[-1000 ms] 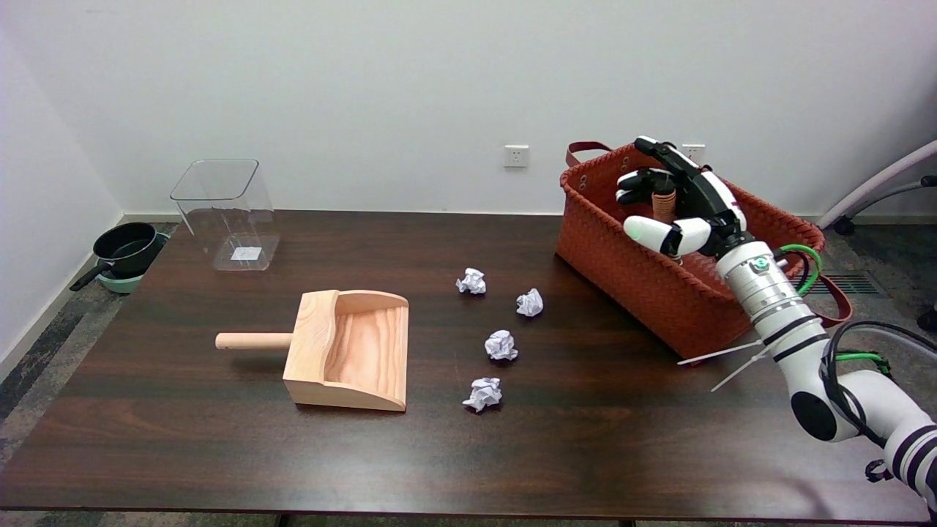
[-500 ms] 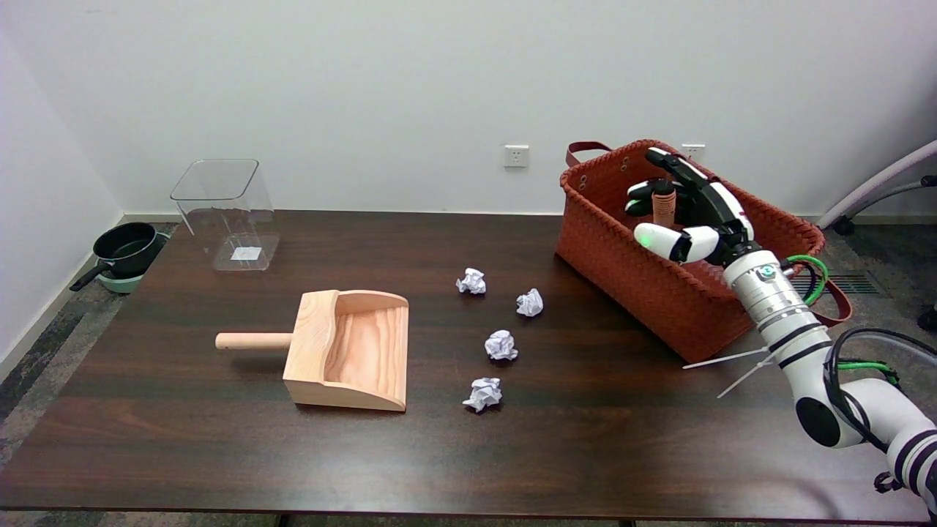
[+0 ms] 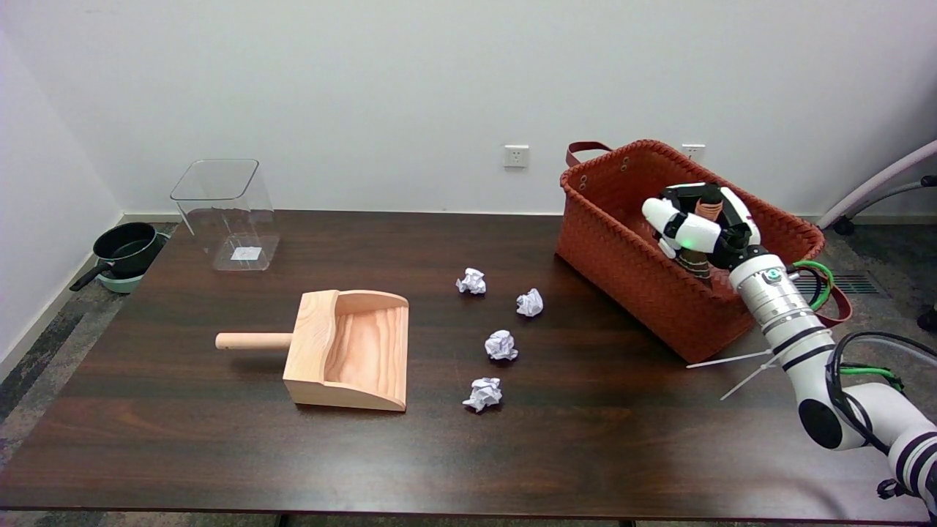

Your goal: Pick up the broom in the basket.

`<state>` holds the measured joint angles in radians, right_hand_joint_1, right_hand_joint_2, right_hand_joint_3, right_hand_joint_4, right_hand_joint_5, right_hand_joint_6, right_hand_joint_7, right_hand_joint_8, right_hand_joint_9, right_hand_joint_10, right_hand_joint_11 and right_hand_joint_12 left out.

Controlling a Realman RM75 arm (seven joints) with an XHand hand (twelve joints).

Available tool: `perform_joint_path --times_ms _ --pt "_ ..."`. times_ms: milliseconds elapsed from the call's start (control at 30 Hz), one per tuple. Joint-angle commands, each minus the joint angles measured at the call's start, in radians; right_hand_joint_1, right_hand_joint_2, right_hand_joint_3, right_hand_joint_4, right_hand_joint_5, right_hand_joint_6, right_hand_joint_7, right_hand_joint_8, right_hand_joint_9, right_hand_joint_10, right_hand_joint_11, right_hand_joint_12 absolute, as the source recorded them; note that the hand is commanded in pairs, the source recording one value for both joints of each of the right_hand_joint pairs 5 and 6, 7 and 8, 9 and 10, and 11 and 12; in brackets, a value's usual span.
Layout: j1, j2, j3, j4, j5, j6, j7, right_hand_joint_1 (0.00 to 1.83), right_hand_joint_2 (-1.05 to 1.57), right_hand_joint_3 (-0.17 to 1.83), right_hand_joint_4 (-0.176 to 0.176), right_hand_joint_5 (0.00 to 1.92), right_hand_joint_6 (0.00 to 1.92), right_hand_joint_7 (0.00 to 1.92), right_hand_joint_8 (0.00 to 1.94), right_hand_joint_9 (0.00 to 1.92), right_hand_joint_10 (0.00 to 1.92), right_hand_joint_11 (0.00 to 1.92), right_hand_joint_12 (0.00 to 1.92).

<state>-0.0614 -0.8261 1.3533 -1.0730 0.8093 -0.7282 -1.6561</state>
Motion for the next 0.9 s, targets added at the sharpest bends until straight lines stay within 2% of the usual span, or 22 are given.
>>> perform_joint_path --times_ms 33,300,533,767,900 --pt "0.021 0.001 -0.001 0.025 0.024 0.004 0.002 1.08 0.93 0.75 0.000 1.59 1.59 1.74 1.74 1.76 1.76 1.66 1.66" --pt "0.081 0.001 0.006 0.026 0.025 0.005 -0.007 1.00 1.15 0.86 0.000 1.91 1.91 1.87 1.87 1.87 1.87 1.78 1.78" --pt "0.137 0.008 0.008 0.018 0.024 0.005 -0.033 1.00 1.03 0.95 0.000 1.92 1.92 1.92 1.92 1.92 1.92 1.82 1.82" --pt "0.186 0.014 0.017 -0.006 0.024 0.007 -0.081 0.98 0.95 0.91 0.000 1.92 1.92 1.92 1.92 1.92 1.92 1.79 1.79" --pt "0.184 0.015 0.068 -0.059 0.024 0.027 -0.112 0.97 0.97 0.87 0.000 1.92 1.92 1.92 1.92 1.92 1.92 1.75 1.75"
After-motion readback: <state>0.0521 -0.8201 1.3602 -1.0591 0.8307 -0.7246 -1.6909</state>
